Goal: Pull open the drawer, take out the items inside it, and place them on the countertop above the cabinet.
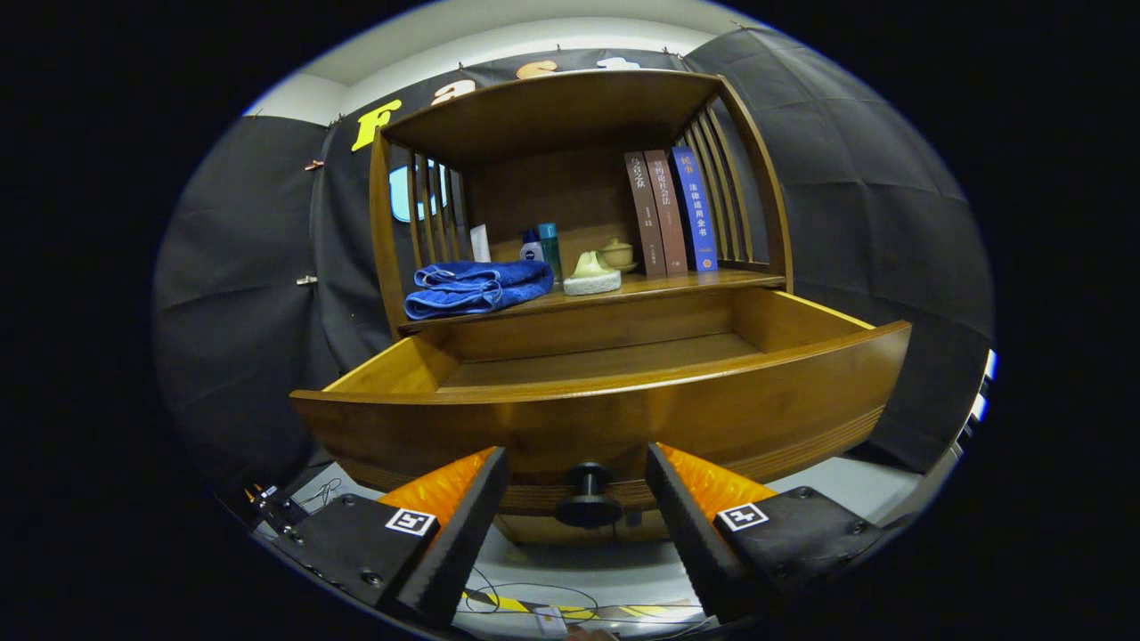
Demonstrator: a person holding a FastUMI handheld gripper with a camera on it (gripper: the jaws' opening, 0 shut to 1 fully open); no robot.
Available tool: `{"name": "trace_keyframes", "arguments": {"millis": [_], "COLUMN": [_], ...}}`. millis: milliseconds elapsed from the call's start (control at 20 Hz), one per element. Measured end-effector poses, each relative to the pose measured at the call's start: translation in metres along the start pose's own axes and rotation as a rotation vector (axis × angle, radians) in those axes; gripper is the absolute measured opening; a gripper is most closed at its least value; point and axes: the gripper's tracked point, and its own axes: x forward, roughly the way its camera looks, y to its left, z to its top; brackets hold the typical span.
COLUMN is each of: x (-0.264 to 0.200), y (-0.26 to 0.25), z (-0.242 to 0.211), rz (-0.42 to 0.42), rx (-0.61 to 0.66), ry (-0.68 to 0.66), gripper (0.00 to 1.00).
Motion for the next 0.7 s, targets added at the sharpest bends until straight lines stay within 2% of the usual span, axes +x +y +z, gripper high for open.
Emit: {"name": "trace_keyframes", "arguments": {"millis": [300,700], "x": [0.008,0.072], "y": [-0.002,-0.001], "z": [0.009,0.031], "rz": [-0.037,-0.042], "rx": [0.015,0.010], "ry": [-0.005,-0.002], "gripper": [0.97,0.97]}}
